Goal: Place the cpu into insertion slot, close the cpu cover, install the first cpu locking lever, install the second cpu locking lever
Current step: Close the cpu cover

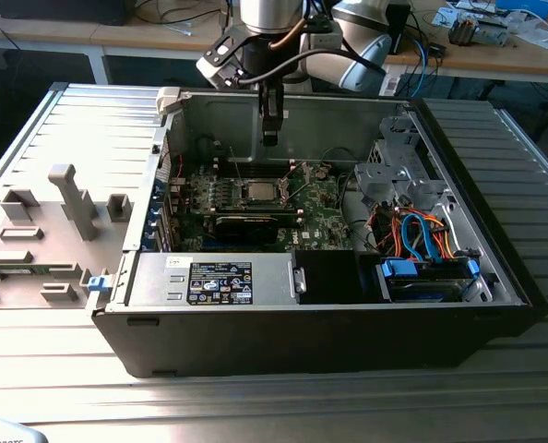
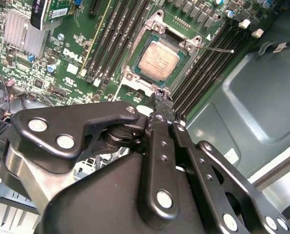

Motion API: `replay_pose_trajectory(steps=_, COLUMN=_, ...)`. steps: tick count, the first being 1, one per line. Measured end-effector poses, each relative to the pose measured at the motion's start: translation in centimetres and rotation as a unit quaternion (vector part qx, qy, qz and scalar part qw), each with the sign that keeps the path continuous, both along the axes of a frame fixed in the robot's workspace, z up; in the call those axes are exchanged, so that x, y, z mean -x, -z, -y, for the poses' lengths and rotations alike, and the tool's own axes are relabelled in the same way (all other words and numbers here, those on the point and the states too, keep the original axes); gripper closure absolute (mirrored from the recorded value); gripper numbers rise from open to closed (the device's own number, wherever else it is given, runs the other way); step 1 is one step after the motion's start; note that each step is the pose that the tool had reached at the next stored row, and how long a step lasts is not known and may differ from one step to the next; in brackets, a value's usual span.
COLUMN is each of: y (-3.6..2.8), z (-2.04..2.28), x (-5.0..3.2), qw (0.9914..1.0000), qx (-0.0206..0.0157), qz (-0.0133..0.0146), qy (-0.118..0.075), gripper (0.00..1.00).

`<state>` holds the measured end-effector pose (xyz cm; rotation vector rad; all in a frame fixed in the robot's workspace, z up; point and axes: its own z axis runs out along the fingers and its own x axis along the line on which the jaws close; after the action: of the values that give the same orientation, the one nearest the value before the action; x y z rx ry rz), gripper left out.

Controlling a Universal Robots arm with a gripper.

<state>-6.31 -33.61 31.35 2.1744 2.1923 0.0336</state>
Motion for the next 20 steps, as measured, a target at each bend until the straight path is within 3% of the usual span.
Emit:
replay_pose_trajectory(steps=9, y=-0.12, z=0.0, x=-0.22, qw=1.0, qx=0.0001, qz=-0.0005, qy=0.0, gripper=0.89)
replay_pose_trajectory(steps=17, y=-0.07, z=0.0, x=-1.28, qw=1.0, qx=0.0, qz=-0.0016, qy=0.0, gripper=0.89)
replay_pose_trajectory(steps=18, y=-0.05, z=0.0, x=-1.6, qw=0.99998, qx=0.0001, qz=-0.0068, qy=0.0, gripper=0.89)
replay_pose_trajectory(steps=19, y=-0.01, z=0.0, x=-1.98, qw=0.99988, qx=0.0001, qz=-0.0153, qy=0.0, gripper=0.89)
replay_pose_trajectory(steps=20, y=0.0, z=0.0, x=-2.17, qw=0.99981, qx=0.0001, qz=-0.0197, qy=0.0, gripper=0.89)
